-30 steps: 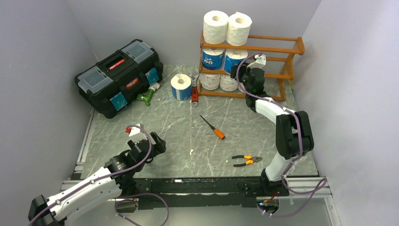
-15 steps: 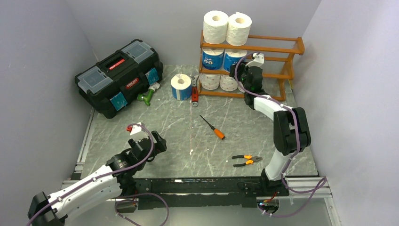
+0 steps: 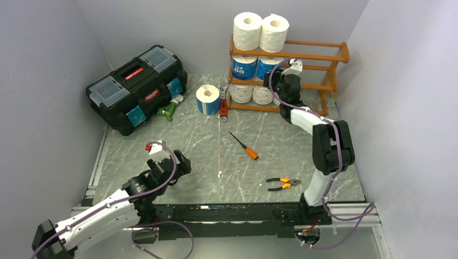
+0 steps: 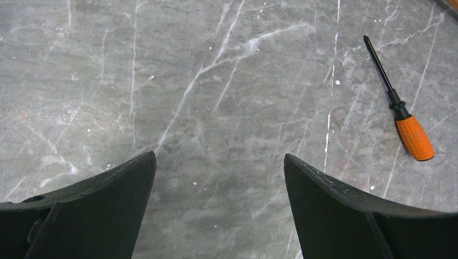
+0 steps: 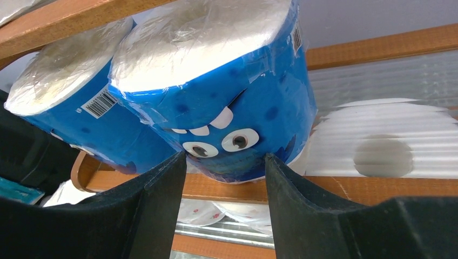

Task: Place and organize the paper towels onto the shelf
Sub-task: Place the paper towel on the shelf.

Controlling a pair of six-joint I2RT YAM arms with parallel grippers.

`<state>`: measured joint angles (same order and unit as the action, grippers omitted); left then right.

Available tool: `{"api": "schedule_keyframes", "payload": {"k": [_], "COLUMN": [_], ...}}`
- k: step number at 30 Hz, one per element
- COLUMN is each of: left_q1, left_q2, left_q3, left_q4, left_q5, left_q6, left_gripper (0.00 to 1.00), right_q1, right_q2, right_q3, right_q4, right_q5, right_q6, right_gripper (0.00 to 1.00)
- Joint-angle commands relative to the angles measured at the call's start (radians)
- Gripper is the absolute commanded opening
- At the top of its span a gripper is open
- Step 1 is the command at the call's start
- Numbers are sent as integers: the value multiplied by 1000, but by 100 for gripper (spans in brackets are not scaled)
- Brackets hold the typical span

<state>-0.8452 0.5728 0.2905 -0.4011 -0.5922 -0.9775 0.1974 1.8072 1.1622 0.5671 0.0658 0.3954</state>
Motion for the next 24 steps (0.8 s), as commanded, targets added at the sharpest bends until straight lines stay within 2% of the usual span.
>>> {"api": "schedule_keyframes", "payload": {"k": [1, 14, 20, 24], "left_q1": [3, 3, 2, 3], "left_q2": [-7, -8, -2, -7], "left_q3": [29, 23, 27, 23], "left_q4": [24, 26, 31, 41], "left_q5": [-21, -18, -14, -7], "left_q6": [5, 1, 11, 17], "left_gripper": [94, 95, 95, 95], "right_q1": [-4, -5, -5, -3], "right_q2": [14, 43, -16, -112], "right_q3": [46, 62, 20, -39], "right_q4": [8, 4, 20, 16], "right_q5": [-5, -15, -26, -38], "right_q6": [-6, 3, 5, 3], "right_gripper": [57, 60, 70, 75]}}
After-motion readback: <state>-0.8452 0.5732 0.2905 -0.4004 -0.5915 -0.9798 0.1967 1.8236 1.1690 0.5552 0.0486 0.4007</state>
